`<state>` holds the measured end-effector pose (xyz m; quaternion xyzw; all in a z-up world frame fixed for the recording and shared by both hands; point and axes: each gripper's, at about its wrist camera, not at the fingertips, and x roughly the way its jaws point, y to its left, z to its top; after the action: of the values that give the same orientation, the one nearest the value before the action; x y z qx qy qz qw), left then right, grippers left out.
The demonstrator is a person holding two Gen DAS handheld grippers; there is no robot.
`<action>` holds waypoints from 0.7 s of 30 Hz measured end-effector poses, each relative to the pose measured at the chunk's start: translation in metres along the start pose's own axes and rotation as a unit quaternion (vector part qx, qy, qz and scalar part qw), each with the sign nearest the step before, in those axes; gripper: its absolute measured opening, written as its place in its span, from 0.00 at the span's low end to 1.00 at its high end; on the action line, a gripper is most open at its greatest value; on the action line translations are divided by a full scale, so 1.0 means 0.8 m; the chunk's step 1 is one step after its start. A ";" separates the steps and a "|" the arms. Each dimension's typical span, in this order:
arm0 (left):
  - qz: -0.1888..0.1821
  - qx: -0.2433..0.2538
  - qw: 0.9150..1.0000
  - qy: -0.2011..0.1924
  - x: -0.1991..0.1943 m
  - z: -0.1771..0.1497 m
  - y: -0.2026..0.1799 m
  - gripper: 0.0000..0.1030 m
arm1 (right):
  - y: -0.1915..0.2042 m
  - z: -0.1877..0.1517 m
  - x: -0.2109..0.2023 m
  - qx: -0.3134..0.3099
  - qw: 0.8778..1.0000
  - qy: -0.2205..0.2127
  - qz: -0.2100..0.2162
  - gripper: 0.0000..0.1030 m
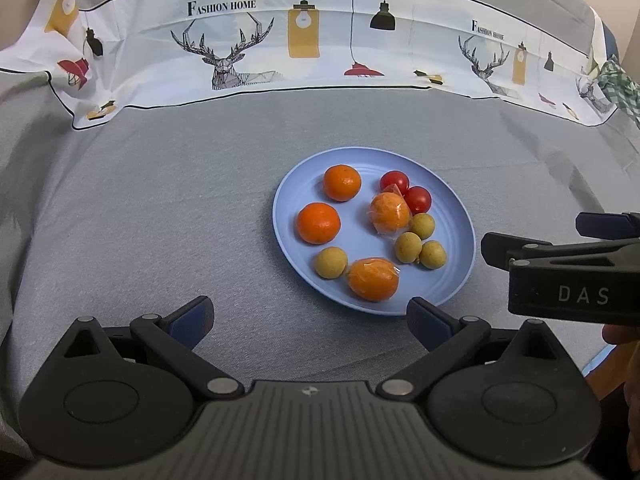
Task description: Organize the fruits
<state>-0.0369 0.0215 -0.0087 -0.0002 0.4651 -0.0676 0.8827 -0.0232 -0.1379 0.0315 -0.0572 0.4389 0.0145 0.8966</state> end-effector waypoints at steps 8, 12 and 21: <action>0.000 0.003 1.000 -0.002 0.000 0.000 -0.001 0.99 | 0.000 -0.001 0.000 -0.003 1.000 0.000 0.000 0.99; -0.001 0.004 1.000 -0.003 -0.001 0.001 -0.001 0.99 | 0.001 -0.001 0.000 -0.005 1.000 0.000 -0.001 0.99; -0.003 0.010 1.000 -0.009 -0.004 0.002 -0.002 0.99 | 0.003 -0.001 0.001 -0.009 1.000 0.001 -0.002 0.99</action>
<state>-0.0373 0.0199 -0.0053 0.0067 0.4561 -0.0754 0.8867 -0.0240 -0.1357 0.0302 -0.0667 0.4394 0.0166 0.8957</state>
